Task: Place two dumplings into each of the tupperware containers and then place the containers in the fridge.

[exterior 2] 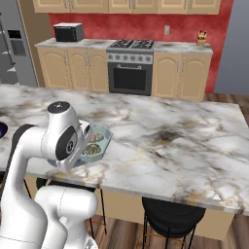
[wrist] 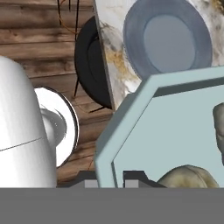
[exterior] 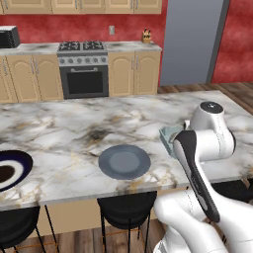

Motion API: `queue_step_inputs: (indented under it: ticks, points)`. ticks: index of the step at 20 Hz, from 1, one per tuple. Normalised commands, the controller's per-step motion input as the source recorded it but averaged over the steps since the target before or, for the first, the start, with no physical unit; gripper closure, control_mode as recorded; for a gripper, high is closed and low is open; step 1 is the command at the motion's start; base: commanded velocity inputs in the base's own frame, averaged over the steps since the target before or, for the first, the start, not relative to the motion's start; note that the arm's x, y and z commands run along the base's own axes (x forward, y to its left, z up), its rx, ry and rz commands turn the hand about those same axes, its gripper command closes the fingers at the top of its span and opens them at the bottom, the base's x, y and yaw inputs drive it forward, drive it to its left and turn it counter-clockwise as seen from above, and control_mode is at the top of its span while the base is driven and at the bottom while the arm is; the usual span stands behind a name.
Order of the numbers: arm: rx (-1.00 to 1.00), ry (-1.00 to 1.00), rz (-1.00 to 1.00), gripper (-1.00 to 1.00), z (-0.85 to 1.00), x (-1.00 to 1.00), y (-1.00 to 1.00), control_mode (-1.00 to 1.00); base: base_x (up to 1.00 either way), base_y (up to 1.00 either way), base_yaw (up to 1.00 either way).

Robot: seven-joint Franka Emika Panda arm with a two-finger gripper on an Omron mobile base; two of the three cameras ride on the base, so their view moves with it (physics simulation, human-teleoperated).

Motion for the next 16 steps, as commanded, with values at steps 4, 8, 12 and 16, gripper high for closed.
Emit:
queue_step_inputs:
  ticks: [4,8,12,16]
  points:
    - [-0.04,0.06,0.00,1.00,0.16,-0.02,0.04,-1.00,0.00,0.00,0.00]
    - [0.00,0.05,0.00,1.00,0.16,0.00,0.00,-1.00,0.00,0.00,0.00]
    - [0.00,0.00,0.00,1.00,0.01,-0.04,-0.01,1.00,-0.31,0.00,0.00]
    - [0.00,0.00,0.00,1.00,0.00,0.00,0.00,1.00,-1.00,0.32,0.03]
